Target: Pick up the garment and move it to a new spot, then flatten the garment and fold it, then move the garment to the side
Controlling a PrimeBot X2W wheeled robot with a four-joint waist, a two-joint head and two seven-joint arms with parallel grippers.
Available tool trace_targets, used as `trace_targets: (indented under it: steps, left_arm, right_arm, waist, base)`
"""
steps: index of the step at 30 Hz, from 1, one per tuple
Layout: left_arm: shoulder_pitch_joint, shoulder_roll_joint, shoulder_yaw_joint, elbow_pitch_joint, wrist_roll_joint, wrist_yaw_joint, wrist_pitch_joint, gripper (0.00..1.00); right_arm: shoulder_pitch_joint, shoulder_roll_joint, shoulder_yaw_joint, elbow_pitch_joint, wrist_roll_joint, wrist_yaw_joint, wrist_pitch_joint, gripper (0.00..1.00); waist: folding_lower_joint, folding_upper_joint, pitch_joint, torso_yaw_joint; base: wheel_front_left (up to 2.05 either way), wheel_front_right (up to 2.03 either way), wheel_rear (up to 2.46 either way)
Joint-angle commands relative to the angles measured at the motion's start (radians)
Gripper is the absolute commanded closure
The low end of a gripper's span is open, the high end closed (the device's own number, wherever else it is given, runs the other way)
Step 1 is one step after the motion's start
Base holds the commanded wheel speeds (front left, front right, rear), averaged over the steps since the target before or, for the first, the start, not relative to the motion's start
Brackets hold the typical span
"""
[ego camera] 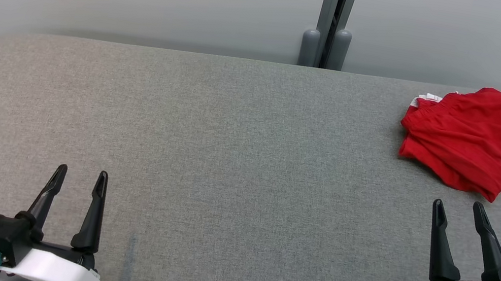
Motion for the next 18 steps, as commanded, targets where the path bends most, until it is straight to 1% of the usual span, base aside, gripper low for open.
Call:
trace_targets:
  steps: [1, 18]
  left_arm:
    - [-0.016, 0.003, 0.008, 0.0, 0.005, -0.005, 0.0, 0.0]
    - [-0.029, 0.001, 0.017, 0.008, -0.012, -0.009, 0.0, 0.0]
  right_arm:
    - [0.002, -0.002, -0.003, 0.006, 0.005, 0.0, -0.004, 0.0]
    - [-0.003, 0.002, -0.003, 0.007, 0.001, 0.0, -0.004, 0.0]
  waist:
    - [0.0, 0.0, 0.001, 0.002]
    - [0.0, 0.0, 0.009, 0.006]
  base:
    - [0.0, 0.0, 0.0]
    - [0.0, 0.0, 0.0]
